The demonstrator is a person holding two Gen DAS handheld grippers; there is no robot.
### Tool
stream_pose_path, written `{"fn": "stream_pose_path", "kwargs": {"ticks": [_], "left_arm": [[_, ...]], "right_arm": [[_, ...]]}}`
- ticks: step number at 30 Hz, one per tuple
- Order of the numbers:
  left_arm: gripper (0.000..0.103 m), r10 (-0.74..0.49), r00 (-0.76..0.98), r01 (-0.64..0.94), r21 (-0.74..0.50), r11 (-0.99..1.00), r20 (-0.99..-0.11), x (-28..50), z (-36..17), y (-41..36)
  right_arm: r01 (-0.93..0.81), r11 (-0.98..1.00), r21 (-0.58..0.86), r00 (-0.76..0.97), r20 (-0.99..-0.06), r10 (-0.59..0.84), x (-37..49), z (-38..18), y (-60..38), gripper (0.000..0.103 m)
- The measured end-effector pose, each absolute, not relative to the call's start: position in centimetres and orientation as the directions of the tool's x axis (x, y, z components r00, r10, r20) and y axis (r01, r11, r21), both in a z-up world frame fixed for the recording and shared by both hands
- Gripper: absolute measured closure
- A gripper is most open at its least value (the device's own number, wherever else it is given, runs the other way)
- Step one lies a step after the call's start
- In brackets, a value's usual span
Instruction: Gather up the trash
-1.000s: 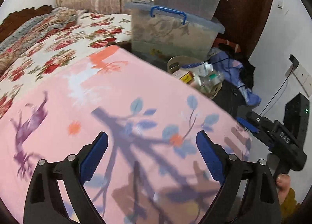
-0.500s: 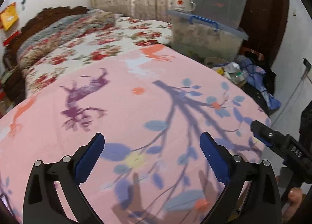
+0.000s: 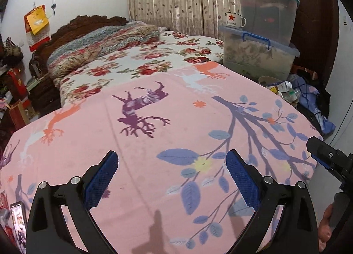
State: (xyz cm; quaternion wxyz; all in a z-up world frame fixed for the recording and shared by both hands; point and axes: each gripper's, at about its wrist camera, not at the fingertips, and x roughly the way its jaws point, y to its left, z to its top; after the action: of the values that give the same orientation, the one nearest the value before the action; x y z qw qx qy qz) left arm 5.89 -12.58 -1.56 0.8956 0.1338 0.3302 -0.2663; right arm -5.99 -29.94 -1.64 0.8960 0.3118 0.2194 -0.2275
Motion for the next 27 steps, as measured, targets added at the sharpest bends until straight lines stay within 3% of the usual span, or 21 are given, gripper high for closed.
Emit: {"fn": "stream_pose_path", "kwargs": {"ticks": [27], "left_arm": [[0.009,-0.293,0.707,0.487,0.143,0.862,-0.644,5.3,-1.7,-12.0]], "right_arm": [[0.537,0.751,0.385,0.810,-0.485,-0.331,-5.9,-0.9,-26.8,0.003]]}}
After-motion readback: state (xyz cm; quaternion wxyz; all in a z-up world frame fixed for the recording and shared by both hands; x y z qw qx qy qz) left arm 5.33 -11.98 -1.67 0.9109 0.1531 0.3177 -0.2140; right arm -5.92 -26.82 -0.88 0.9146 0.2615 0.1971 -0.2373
